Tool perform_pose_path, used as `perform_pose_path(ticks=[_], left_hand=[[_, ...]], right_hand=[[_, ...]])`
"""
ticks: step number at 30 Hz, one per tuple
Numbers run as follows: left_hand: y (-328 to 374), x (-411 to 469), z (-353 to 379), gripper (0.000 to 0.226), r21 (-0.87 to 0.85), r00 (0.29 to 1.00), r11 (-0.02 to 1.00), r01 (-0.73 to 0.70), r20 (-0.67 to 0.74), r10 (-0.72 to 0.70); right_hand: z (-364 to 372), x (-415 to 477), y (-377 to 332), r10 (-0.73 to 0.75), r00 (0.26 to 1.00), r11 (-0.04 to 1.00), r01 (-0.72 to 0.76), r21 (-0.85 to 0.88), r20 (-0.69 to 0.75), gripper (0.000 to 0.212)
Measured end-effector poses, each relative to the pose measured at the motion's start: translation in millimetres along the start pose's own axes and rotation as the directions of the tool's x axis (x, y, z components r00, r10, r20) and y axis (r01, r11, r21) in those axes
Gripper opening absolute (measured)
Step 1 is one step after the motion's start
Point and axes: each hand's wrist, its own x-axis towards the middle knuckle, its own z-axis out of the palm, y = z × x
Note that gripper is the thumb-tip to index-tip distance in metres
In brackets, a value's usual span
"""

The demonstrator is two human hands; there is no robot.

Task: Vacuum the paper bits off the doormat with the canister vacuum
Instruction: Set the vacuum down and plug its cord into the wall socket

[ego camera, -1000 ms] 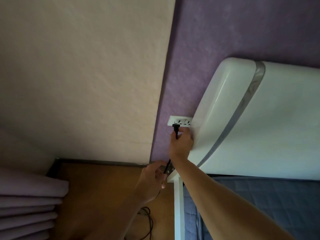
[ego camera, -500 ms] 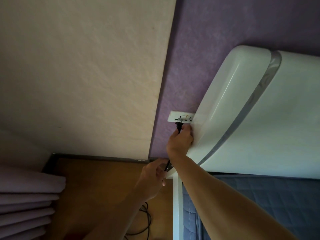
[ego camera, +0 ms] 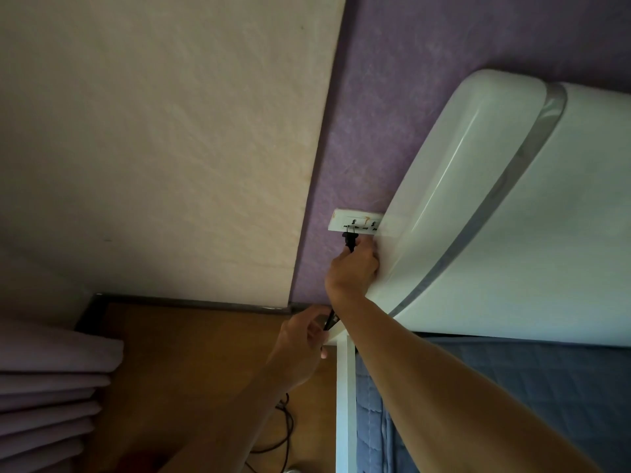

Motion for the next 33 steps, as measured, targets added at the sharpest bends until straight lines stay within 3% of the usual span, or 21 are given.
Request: perform_pose_path(ticks=[14,21,29,33], left_hand=[[-3,3,0,0.031,-0.016,0.999,1.0,0.014,-0.031,-0.014],[-4,5,0,0.029,-0.046,0.999,0.998,0.037,-0.032,-0.039],[-10,13,-2,0.03,-0.059,0.998,0.996,0.06,0.017,-0.059],[-4,21,-2,0.027,-0.089,0.999,0.996,0.029,0.026,-0.027]], right_hand=[[3,4,-1,0.015,1.0,1.0,-0.014,0.016,-0.013,0.028],[12,5,12,-0.112,0.993,0.993,0.114,0.042,-0.043,0.019],[14,9,11,-0.09,0.995,0.993,0.093,0.079,-0.037,0.023],[17,20,-2,-0.028,0.999,0.993,0.033,0.112,-0.045,0.035]])
